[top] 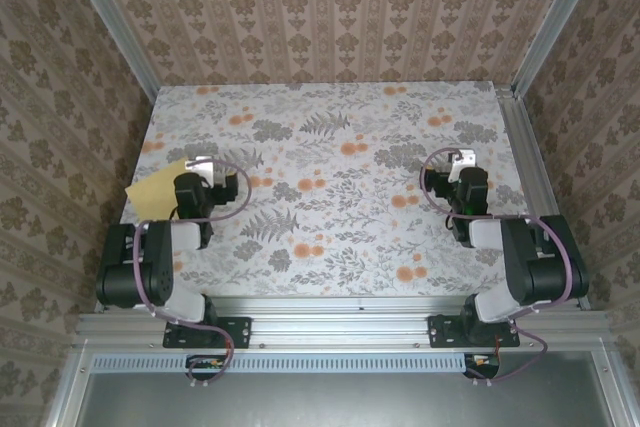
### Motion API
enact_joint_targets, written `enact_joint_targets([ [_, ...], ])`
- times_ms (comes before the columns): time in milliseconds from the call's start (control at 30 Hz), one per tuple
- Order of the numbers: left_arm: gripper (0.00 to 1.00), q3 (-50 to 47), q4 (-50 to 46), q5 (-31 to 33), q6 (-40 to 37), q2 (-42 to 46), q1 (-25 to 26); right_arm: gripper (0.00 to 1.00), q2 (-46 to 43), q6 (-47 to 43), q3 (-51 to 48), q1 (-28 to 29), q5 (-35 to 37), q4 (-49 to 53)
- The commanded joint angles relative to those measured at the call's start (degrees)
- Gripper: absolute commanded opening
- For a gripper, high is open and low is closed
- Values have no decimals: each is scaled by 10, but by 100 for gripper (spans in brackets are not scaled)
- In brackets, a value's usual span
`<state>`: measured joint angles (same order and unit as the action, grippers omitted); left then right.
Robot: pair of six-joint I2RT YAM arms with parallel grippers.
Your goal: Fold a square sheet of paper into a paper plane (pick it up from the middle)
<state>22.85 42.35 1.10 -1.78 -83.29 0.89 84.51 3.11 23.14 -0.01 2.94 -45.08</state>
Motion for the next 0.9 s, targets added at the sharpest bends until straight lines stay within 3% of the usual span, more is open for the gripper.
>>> enact_joint_targets([
  [0,100,46,-108,51,1,75,14,100,-72,-4,25,-3,-17,76],
  [233,100,205,-463,79,96,131,13,100,-155,7,116,0,-99,305],
  [400,100,292,-665,53,169,119,-9,100,-190,41,169,8,-204,418],
  [633,100,320,-791,37,231,112,-59,100,-201,72,212,64,-291,496],
  [867,100,337,-852,104,250,68,-97,100,-197,85,249,157,-309,535],
])
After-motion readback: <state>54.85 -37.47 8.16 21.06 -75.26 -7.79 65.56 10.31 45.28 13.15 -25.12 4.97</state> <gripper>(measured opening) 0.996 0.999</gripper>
